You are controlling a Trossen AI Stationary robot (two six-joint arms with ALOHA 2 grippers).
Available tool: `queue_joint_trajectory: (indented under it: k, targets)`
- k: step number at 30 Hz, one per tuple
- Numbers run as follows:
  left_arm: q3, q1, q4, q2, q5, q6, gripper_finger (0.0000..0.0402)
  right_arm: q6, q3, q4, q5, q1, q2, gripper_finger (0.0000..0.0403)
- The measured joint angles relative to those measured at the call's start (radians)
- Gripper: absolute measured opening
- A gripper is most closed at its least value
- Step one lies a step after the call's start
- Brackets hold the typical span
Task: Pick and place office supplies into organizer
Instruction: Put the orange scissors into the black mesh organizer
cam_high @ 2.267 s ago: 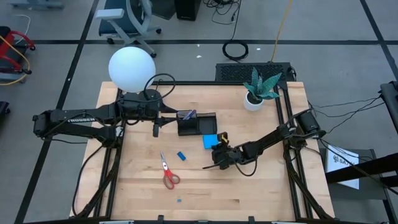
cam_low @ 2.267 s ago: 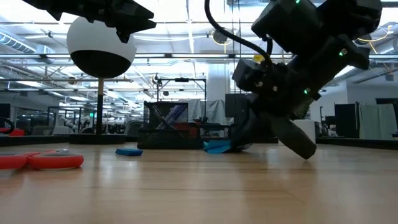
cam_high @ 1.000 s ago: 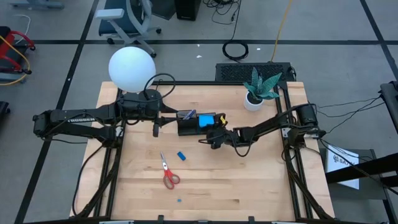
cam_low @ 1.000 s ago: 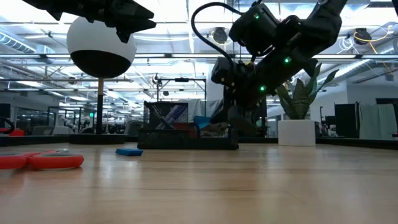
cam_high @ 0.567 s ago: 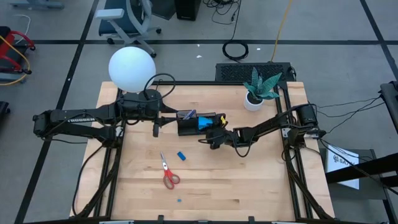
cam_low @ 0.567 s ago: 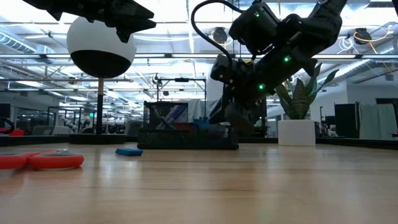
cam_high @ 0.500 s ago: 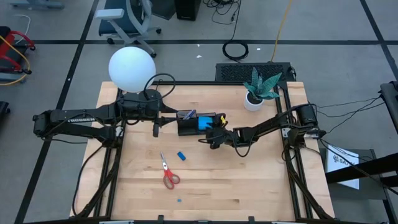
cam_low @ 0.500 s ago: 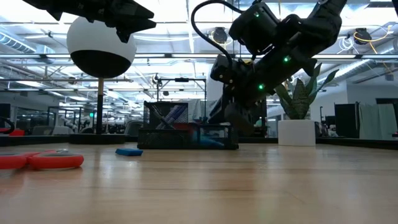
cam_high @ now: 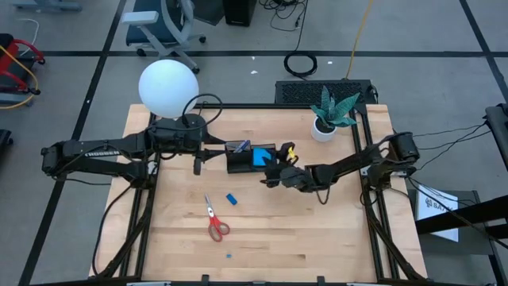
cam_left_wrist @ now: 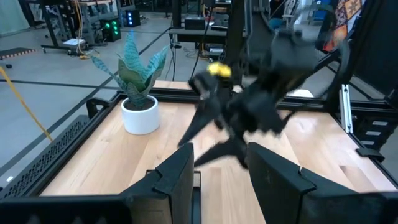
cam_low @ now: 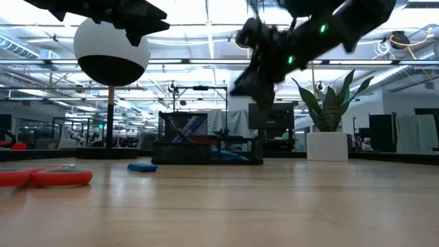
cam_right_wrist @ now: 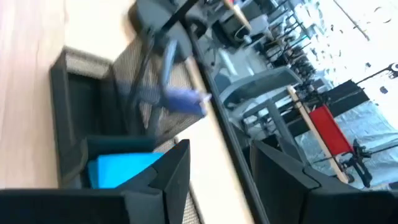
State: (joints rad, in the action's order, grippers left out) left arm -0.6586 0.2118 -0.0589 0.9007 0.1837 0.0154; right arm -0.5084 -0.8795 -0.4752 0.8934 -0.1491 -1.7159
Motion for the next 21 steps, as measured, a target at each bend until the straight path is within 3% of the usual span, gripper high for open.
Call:
queue_joint_trajectory:
  k: [10,15,21]
  targets:
    - [-0.001,-0.029,0.145,-0.075,0.001,-0.058,0.0159,-0.009,0.000,-0.021,-0.004,0.019,0.219,0.0152]
    - [-0.001,-0.097,0.145,-0.077,0.002,-0.131,0.0159,0.013,0.000,-0.030,-0.006,0.051,0.319,0.0155]
    - [-0.001,-0.197,0.192,-0.077,0.001,-0.114,0.0159,0.049,0.000,-0.015,-0.007,0.070,0.412,0.0155]
